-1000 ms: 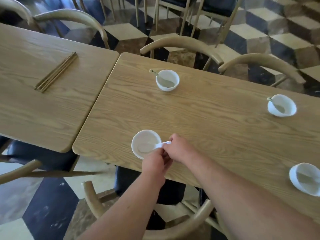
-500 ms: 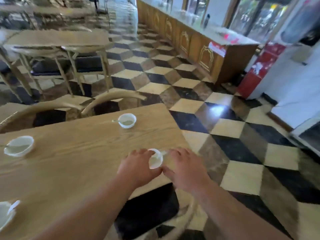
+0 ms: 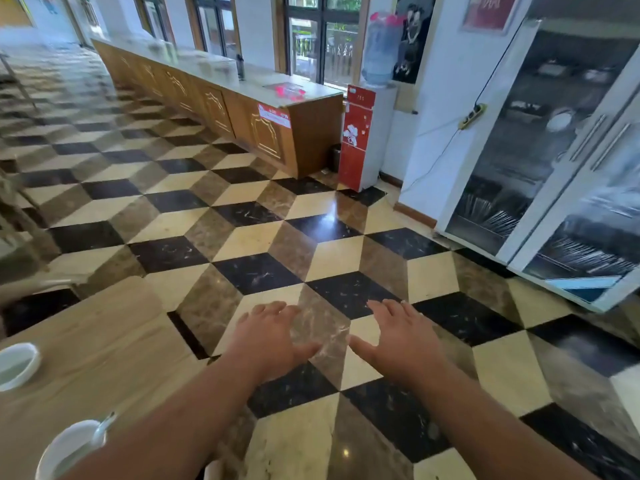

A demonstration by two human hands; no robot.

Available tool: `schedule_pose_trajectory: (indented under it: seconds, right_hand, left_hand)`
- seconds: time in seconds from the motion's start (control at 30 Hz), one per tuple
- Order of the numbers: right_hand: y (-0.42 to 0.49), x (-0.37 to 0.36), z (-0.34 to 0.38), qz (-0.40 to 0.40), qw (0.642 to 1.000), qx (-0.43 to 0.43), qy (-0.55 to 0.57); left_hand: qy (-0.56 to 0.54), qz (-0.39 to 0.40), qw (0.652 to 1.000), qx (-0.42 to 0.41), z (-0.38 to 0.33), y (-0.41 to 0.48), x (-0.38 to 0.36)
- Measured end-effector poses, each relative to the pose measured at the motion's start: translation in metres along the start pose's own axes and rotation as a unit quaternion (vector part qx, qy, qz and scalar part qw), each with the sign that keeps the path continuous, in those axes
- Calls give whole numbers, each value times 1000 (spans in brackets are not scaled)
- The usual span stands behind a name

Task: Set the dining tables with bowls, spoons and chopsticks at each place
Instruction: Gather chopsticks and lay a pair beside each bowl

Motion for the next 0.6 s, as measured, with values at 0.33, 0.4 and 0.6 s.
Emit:
schedule_pose_trajectory:
  seconds: [0.33,0.4,0.6]
  right_hand:
    - [231,12,-33,35,998,11,-56]
    - [285,33,-31,32,997,30,-67]
    - [436,116,6,-36,993,94,-64]
  left_hand:
    - [-30,13,999,17,17,232,14]
    - [-46,9,998,38,31,277,35]
    - [-44,-43,994,93,66,397,132]
Point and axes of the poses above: each hand's wrist, its own y-axis towards the middle knuckle, its own x-axis out of the back of the hand, z = x × y, the point moved 1 cm from there along y, towards the middle knuckle, and after that the axes turned 11 degrees about -y, right-handed, at the moved point
